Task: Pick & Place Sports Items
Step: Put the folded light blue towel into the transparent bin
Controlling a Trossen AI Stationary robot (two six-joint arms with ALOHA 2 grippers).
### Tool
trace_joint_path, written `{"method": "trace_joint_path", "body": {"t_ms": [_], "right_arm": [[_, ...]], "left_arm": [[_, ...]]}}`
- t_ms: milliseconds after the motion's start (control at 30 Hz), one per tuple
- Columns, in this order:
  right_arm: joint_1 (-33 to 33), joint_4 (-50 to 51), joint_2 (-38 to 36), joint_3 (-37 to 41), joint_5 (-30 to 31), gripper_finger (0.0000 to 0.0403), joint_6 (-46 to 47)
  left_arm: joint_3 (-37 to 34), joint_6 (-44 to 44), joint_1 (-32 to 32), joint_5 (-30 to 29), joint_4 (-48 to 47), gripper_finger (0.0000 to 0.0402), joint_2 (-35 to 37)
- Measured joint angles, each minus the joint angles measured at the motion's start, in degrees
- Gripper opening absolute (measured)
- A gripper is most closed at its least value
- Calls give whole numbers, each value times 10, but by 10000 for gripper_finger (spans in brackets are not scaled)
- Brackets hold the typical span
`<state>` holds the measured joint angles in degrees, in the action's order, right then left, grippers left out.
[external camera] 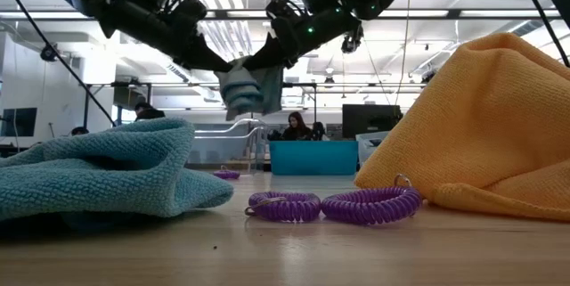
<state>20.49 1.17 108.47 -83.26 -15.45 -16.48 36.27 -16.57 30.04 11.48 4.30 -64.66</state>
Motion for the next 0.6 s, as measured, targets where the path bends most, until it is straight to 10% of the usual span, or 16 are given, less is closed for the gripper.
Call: {"method": "trace_joint_path", "body": {"t_ms": [300, 600], "right_arm": [[-1, 20, -43, 0, 3, 249, 0], [-9, 76, -96, 0, 2, 278, 5]], "left_arm": [[87, -21, 0, -68, -181, 16, 0], [206, -46, 14, -96, -375, 16, 0]]}}
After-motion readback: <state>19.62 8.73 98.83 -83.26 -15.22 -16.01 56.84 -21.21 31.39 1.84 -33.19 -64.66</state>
